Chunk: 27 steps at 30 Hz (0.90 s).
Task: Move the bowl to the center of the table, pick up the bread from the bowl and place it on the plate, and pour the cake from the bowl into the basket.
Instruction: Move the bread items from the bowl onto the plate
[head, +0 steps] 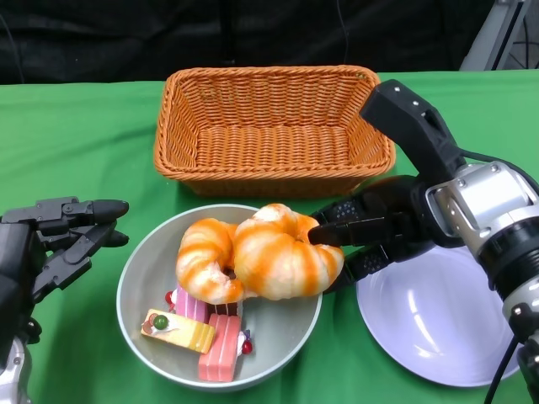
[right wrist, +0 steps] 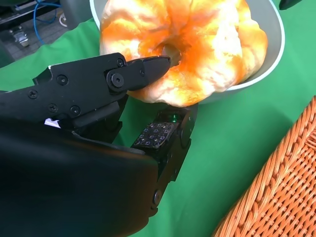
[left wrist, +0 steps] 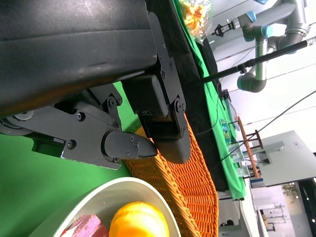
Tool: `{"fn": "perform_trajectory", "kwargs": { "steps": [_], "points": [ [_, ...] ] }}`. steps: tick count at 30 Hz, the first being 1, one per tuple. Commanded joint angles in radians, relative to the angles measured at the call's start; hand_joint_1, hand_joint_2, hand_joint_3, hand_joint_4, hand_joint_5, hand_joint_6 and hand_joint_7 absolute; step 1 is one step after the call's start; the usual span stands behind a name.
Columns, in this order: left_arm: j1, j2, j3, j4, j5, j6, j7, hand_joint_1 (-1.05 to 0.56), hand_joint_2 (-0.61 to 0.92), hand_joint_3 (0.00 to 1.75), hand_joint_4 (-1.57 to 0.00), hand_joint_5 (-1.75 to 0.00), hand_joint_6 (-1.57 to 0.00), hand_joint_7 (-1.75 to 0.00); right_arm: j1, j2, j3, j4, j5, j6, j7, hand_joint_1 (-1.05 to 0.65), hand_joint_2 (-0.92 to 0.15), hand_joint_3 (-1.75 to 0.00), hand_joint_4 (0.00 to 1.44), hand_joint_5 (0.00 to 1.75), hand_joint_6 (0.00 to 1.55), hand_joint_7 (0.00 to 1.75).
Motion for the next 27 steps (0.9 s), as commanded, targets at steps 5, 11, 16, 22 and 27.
{"fn": "perform_trajectory", "kwargs": {
  "steps": [5, 11, 16, 22, 27],
  "points": [
    [-0.014, 0.018, 0.003, 0.009, -0.002, -0.002, 0.007, -0.13, 0.92, 0.24, -1.01, -0.75, -1.27, -0.01, 0.015, -0.004, -0.033, -0.026, 0.025, 0.027, -0.033, -0.19, -0.92, -0.09, 0.85, 0.95, 0.98, 0.17],
    [-0.01, 0.02, -0.002, 0.001, 0.01, 0.002, 0.021, -0.13, 0.92, 0.24, -1.0, -0.75, -1.27, -0.01, 0.027, -0.006, -0.052, -0.048, 0.042, 0.031, -0.049, -0.21, -0.92, -0.09, 0.78, 1.03, 0.95, 0.16],
    [-0.013, 0.024, 0.0, 0.012, 0.002, -0.01, 0.008, -0.13, 0.92, 0.24, -1.0, -0.76, -1.28, -0.01, 0.046, -0.013, -0.07, -0.078, 0.055, 0.036, -0.067, -0.22, -0.92, -0.08, 0.75, 1.12, 0.94, 0.18],
    [-0.012, 0.025, 0.0, 0.009, 0.001, -0.002, 0.009, -0.14, 0.92, 0.24, -1.01, -0.76, -1.28, -0.01, 0.057, -0.017, -0.08, -0.103, 0.064, 0.047, -0.071, -0.21, -0.92, -0.09, 0.73, 1.19, 0.92, 0.18],
    [-0.014, 0.026, 0.0, 0.014, -0.001, -0.013, 0.004, -0.13, 0.92, 0.25, -1.0, -0.76, -1.27, -0.01, 0.064, -0.022, -0.08, -0.11, 0.069, 0.04, -0.068, -0.21, -0.92, -0.09, 0.71, 1.21, 0.89, 0.17]
  ]
}}
